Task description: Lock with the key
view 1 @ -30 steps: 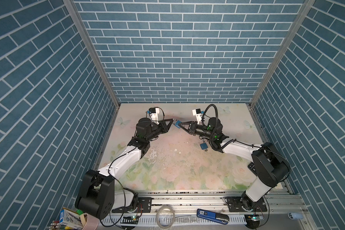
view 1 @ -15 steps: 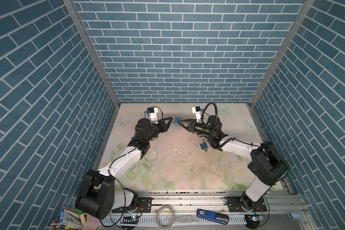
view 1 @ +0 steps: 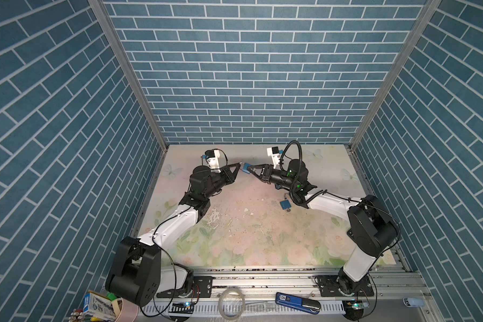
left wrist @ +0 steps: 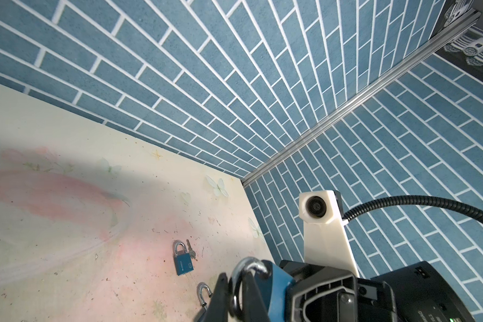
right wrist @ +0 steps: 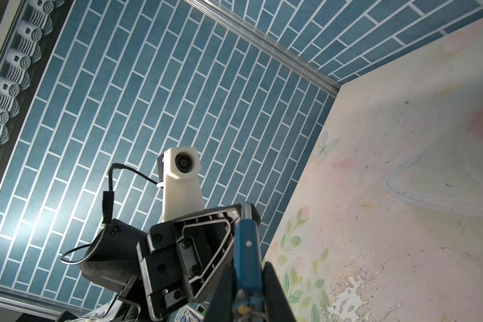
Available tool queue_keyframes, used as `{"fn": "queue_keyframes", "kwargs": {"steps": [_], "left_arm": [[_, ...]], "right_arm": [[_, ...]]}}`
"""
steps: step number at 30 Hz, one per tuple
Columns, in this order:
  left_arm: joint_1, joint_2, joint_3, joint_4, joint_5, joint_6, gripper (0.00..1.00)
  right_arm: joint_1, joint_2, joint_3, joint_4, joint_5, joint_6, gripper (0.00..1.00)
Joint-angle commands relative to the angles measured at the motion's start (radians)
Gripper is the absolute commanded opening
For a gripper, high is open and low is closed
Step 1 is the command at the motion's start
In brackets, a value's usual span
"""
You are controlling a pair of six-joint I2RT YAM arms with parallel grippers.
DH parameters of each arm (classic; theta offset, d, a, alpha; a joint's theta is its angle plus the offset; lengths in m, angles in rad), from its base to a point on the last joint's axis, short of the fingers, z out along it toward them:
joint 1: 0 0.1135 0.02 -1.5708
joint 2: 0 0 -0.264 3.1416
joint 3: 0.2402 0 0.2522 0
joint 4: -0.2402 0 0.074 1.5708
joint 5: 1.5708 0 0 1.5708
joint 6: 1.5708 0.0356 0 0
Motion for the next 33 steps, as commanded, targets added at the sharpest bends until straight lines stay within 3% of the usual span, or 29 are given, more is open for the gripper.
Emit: {"fn": "queue_keyframes", "kwargs": {"steps": [1, 13, 33], "left_arm": [[-0.077, 0.008, 0.008, -0.096, 0.346, 0.032, 0.00], [-0.037, 0.029, 0.046, -0.106, 0.382, 0.025, 0.29], [0.046, 0.034, 0.051, -0.049, 0.378, -0.029, 0.31]], "right_arm": [[0.044, -0.042, 0.034, 0.059, 0.064, -0.040, 0.00], [0.036, -0.077, -0.017, 0.052, 0.047, -0.046, 0.00], [0.032, -0.120, -0.061, 0.034, 0.009, -0.053, 0.00]]}}
